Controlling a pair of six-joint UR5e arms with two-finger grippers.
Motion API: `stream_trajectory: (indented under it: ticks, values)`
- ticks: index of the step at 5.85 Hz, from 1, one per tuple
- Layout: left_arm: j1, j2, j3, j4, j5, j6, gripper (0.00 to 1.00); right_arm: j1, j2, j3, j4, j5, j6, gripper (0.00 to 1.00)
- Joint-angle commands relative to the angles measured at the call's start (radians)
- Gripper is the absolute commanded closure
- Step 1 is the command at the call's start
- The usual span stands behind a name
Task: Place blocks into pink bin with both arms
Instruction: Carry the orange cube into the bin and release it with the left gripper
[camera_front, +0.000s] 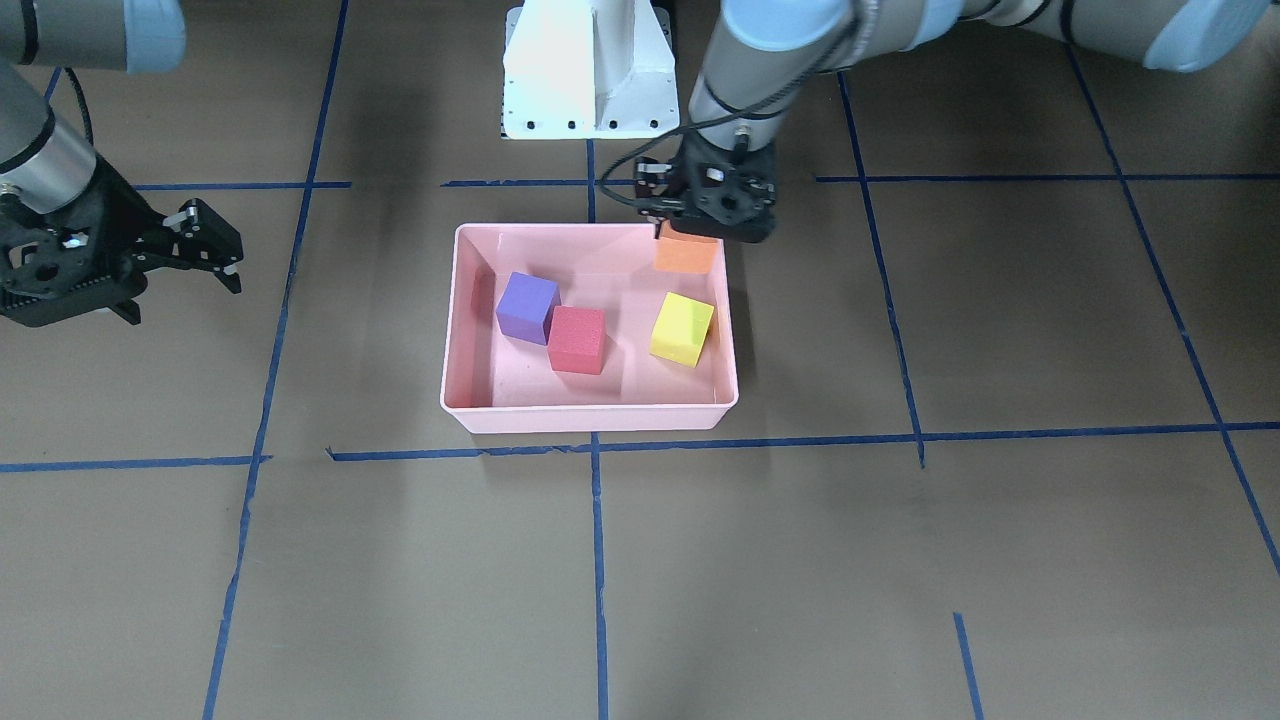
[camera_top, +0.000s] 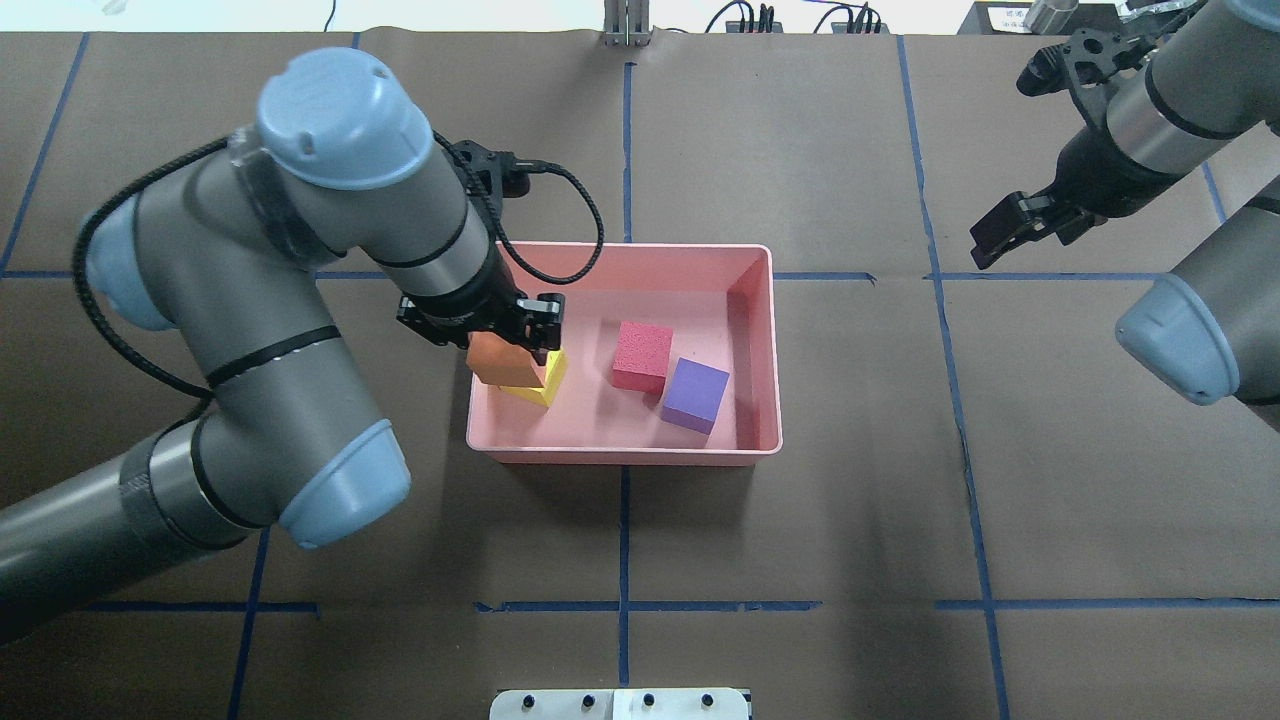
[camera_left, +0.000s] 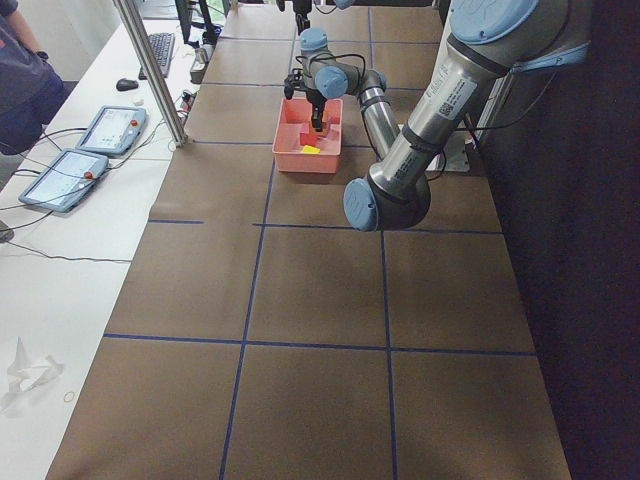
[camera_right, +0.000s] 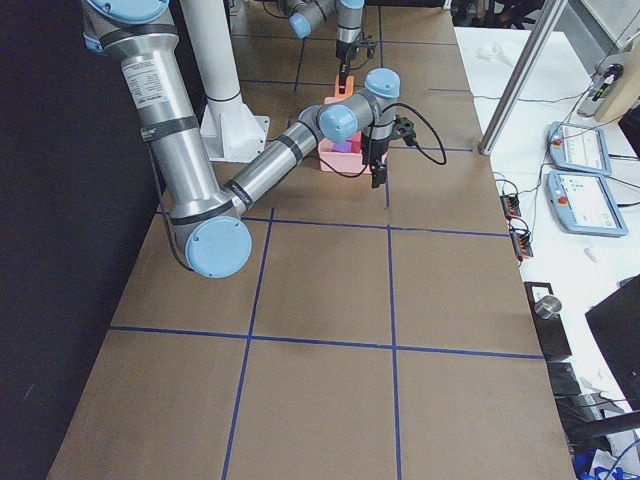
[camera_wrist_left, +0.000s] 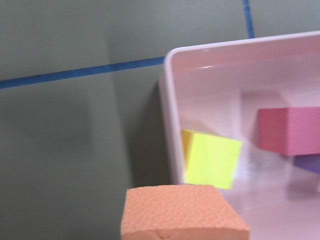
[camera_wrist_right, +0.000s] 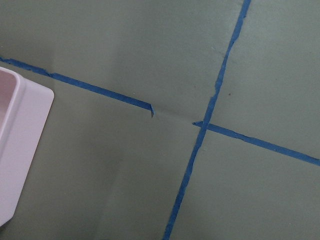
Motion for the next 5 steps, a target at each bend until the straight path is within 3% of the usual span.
stream_trajectory:
  ticks: [1, 2, 4, 5]
  values:
    - [0.052, -0.094, 0.105, 0.002, 0.054, -0.082, 0.18, 0.038, -0.045, 0.002, 0.002, 0.013, -0.078, 0.00]
    - [0.051, -0.088, 0.096, 0.002, 0.051, -0.081, 0.00, 0.040, -0.050, 0.004, 0.002, 0.016, -0.079, 0.00]
    - [0.043, -0.015, 0.026, 0.003, 0.045, -0.041, 0.00, 0.063, -0.105, 0.025, 0.002, 0.016, -0.130, 0.00]
    - [0.011, 0.072, -0.042, 0.003, 0.042, 0.053, 0.00, 0.110, -0.177, 0.045, 0.002, 0.019, -0.220, 0.00]
